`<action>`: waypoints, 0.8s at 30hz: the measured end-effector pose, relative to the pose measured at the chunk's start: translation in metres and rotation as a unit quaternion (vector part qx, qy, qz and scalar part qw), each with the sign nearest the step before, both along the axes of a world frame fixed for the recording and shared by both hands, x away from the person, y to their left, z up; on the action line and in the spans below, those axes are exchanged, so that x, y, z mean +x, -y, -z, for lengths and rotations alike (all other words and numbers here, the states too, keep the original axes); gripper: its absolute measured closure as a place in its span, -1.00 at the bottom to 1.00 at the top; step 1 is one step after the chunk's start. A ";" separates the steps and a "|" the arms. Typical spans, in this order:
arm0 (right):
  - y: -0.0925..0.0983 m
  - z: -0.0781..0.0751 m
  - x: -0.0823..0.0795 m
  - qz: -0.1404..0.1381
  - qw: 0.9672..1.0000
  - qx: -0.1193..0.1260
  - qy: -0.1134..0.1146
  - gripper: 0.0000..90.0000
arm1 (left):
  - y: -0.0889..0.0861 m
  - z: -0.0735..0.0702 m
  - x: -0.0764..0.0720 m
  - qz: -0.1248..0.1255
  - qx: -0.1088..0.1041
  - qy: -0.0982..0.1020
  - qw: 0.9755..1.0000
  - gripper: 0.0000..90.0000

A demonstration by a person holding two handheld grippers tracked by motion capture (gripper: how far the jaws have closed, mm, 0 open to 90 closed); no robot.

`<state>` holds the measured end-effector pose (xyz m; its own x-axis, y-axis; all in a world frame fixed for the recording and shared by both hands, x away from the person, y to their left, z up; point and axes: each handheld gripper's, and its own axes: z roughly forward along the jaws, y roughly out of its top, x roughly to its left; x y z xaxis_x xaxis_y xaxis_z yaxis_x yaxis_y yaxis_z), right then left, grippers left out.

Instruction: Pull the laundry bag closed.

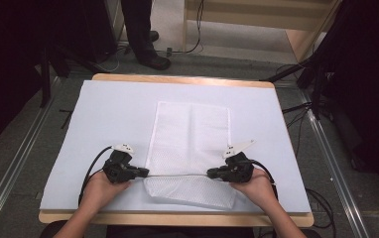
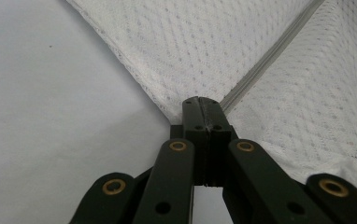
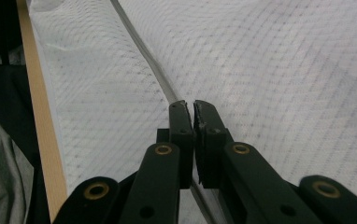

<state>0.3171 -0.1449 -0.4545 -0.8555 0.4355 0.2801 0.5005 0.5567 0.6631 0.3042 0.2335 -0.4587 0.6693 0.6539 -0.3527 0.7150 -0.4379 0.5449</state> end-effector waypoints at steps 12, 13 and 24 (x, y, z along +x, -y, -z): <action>0.010 -0.001 -0.002 0.004 1.000 -0.001 0.001 0.98 | 0.000 0.000 0.000 0.000 0.000 0.000 1.000 1.00; 0.010 0.000 -0.002 0.005 1.000 0.000 0.000 0.98 | 0.000 0.000 0.000 0.000 0.000 0.000 1.000 1.00; 0.014 0.000 -0.002 0.008 1.000 -0.006 -0.002 0.98 | 0.000 0.000 0.000 0.000 -0.001 0.001 1.000 1.00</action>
